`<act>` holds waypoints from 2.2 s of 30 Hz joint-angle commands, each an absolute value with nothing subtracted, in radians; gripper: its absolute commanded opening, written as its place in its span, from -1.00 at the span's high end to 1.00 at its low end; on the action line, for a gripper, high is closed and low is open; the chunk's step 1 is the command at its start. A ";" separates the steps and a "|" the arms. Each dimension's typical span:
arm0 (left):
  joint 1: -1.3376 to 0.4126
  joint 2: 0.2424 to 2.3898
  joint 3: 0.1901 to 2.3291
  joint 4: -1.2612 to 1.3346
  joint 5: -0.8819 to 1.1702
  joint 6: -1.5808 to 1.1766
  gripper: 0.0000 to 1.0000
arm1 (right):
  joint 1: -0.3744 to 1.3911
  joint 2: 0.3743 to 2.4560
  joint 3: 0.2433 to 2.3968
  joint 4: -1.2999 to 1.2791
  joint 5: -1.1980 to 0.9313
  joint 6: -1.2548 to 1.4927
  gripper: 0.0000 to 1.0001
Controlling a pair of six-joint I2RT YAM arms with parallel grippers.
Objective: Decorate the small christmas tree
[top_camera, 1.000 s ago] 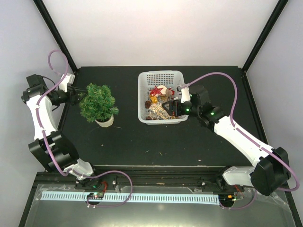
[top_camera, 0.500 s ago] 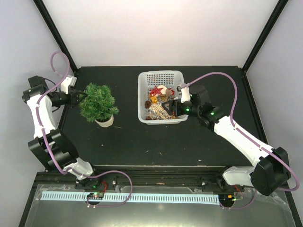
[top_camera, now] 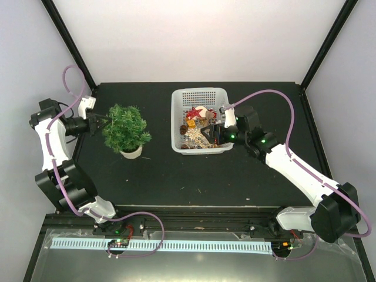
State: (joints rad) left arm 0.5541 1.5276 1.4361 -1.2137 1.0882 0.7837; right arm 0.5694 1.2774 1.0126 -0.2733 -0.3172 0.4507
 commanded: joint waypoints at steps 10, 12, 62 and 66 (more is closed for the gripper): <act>0.407 1.406 1.357 -1.160 1.294 0.664 0.97 | 0.560 1.292 1.011 -0.272 -0.290 0.438 -0.49; 0.372 1.371 1.332 -1.090 1.285 0.595 0.97 | 0.559 1.318 1.018 -0.271 -0.274 0.438 -0.48; -0.141 1.126 0.947 -0.541 1.149 0.236 0.95 | 0.503 1.854 1.348 -0.483 0.071 0.498 -0.47; -0.141 1.127 0.949 -0.566 1.145 0.258 0.95 | 0.481 1.842 1.327 -0.483 0.080 0.496 -0.47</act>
